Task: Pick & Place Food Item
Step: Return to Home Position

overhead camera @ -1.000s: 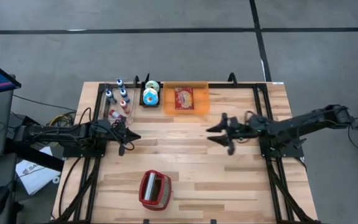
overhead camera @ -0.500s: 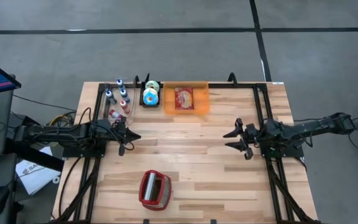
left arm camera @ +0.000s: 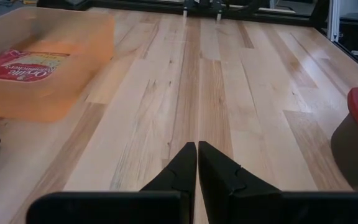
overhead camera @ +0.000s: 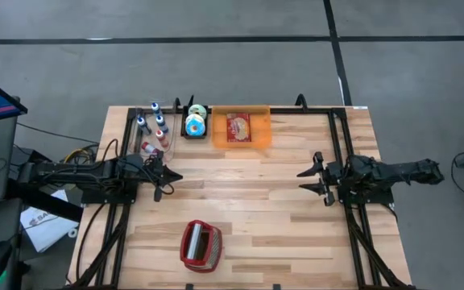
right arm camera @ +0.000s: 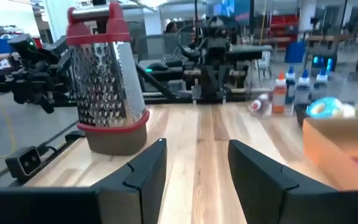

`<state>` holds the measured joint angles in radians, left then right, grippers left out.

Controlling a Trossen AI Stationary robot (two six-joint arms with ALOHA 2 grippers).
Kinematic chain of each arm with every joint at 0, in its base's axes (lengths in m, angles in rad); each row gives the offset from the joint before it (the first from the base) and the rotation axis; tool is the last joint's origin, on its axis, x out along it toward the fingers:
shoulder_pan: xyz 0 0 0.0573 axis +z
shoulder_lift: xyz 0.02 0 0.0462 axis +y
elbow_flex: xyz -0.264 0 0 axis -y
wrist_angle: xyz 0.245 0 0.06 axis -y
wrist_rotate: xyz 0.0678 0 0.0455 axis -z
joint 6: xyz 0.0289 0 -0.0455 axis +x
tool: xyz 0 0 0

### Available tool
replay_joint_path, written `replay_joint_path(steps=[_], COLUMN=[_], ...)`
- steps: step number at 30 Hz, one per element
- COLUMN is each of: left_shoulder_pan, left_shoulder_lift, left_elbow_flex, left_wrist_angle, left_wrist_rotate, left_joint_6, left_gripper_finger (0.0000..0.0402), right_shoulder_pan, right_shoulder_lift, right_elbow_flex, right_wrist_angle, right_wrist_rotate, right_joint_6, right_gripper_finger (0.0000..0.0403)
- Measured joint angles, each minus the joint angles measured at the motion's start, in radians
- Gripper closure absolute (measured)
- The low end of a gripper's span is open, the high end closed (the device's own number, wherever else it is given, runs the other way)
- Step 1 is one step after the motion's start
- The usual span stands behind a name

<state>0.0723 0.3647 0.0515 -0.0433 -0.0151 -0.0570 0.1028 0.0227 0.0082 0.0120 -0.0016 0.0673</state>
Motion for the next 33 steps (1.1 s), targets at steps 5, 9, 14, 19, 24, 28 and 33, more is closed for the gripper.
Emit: replay_joint_path(steps=[5, 9, 14, 19, 24, 28, 33], left_shoulder_pan=[0.000, 0.000, 0.000, 0.000, 0.000, 0.000, 0.000], left_shoulder_lift=[0.000, 0.000, 0.000, 0.000, 0.000, 0.000, 0.000], left_elbow_flex=[0.000, 0.000, 0.000, 0.000, 0.000, 0.000, 0.000], left_wrist_angle=[0.000, 0.000, 0.000, 0.000, 0.000, 0.000, 0.000], left_wrist_rotate=[0.000, 0.000, 0.000, 0.000, 0.000, 0.000, 0.000], left_joint_6=[0.000, 0.000, 0.000, 0.000, 0.000, 0.000, 0.000], left_gripper_finger=[0.0390, 0.0390, 0.0390, 0.0390, 0.0390, 0.0390, 0.0390], right_shoulder_pan=[-0.020, -0.039, -0.047, -0.046, -0.046, -0.046, -0.046], right_shoulder_lift=[-0.012, -0.009, -0.010, -0.010, -0.009, -0.009, -0.009], right_elbow_flex=[0.000, 0.000, 0.000, 0.000, -0.001, -0.001, -0.001], right_wrist_angle=[0.000, 0.000, -0.001, -0.001, -0.002, -0.002, -0.003], right_wrist_rotate=[0.001, 0.001, 0.001, 0.001, 0.001, 0.001, 0.001], right_joint_6=[-0.023, -0.023, -0.023, -0.023, -0.023, -0.023, -0.023], right_gripper_finger=[0.0239, 0.0239, 0.0239, 0.0239, 0.0239, 0.0239, 0.0239])
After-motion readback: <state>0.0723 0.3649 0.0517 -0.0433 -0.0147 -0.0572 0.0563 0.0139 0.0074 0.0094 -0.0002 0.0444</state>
